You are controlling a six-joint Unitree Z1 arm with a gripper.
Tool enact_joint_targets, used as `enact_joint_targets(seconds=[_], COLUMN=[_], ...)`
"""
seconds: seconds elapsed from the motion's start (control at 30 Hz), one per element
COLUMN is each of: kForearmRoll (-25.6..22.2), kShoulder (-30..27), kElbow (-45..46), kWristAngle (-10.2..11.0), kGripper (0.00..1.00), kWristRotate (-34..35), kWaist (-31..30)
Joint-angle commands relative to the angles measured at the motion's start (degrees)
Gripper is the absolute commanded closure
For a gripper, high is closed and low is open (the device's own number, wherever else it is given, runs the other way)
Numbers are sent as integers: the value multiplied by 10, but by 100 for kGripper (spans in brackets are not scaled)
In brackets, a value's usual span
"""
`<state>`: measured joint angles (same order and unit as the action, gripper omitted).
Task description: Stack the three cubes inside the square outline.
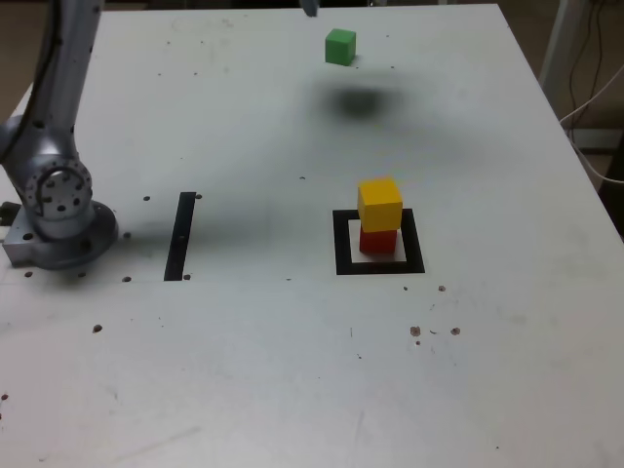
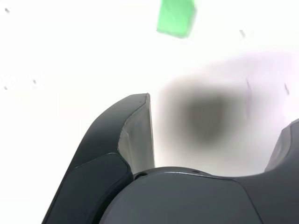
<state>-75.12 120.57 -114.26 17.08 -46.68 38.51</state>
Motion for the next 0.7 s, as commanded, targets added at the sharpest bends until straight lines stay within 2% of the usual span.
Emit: enact_joint_targets(seconds=[0.0,0.17,0.33,0.67], kForearmRoll=[5,14,18,30], kShoulder=[17,48,79,121], kElbow=[-16,-45,-65,-73], kWristAngle=[0,4,11,11], kGripper=[5,6,7,8], kWristRotate=[-8,-22,-42,-60], kWaist=[19,47,52,62])
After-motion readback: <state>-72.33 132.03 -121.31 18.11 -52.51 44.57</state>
